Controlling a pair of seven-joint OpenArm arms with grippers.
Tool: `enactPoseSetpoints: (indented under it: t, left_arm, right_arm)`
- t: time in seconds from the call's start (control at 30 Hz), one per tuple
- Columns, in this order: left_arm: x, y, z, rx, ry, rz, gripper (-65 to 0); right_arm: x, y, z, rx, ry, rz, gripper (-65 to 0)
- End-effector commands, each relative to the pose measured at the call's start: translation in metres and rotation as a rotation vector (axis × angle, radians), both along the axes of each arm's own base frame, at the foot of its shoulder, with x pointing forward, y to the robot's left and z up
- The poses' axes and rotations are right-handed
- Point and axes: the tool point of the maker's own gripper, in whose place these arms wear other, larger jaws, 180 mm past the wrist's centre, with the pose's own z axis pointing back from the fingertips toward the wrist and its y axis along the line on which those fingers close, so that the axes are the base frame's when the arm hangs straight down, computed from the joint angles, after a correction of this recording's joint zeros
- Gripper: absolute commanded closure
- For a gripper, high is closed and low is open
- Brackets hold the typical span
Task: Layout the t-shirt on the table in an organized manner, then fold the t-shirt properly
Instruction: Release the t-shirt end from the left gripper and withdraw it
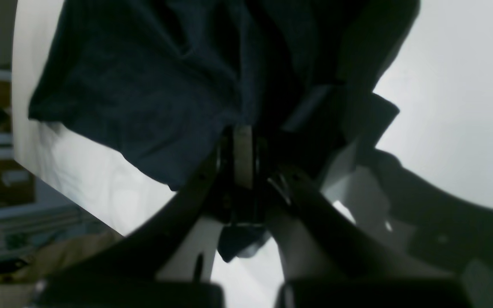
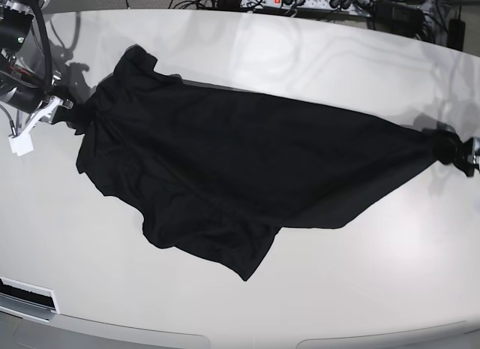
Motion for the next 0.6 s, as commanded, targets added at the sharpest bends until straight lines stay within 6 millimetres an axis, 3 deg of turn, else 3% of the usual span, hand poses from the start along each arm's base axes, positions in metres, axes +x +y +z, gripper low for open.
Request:
enactPoseSetpoints:
  t: [0.0, 0.13, 0.23, 0.33, 0.5, 0.53, 0.57]
  left_arm:
    - [0.019, 0.013, 0.030, -0.002, -0.101, 0.033, -31.6]
    - [0.044, 0.032, 0.074, -0.060, -0.281, 0.142, -31.6]
    - [0.049, 0.046, 0.095, -0.089, -0.367, 0.211, -31.6]
    - [0.042, 0.055, 0.094, -0.104, -0.380, 0.253, -31.6]
    - [0.019, 0.059, 0.069, -0.097, -0.308, 0.274, -31.6]
    - [0.014, 0.059, 0.064, -0.095, -0.291, 0.274, -31.6]
    - [0.011, 0.058, 0.060, -0.094, -0.279, 0.275, -31.6]
  right_arm:
    - [0.009, -0.011, 0.015, -0.031, -0.054, 0.006, 0.0]
    - [0.014, -0.024, 0.029, -0.093, -0.085, 0.025, 0.0]
    - [0.018, -0.025, 0.040, -0.126, -0.116, 0.040, 0.0]
    - [0.020, -0.023, 0.046, -0.133, -0.133, 0.049, 0.0]
    - [0.022, -0.022, 0.052, -0.113, -0.153, 0.056, 0.0]
    - [0.022, -0.023, 0.052, -0.120, -0.149, 0.058, -0.9]
    - [0.021, -0.025, 0.052, -0.126, -0.145, 0.061, -5.8]
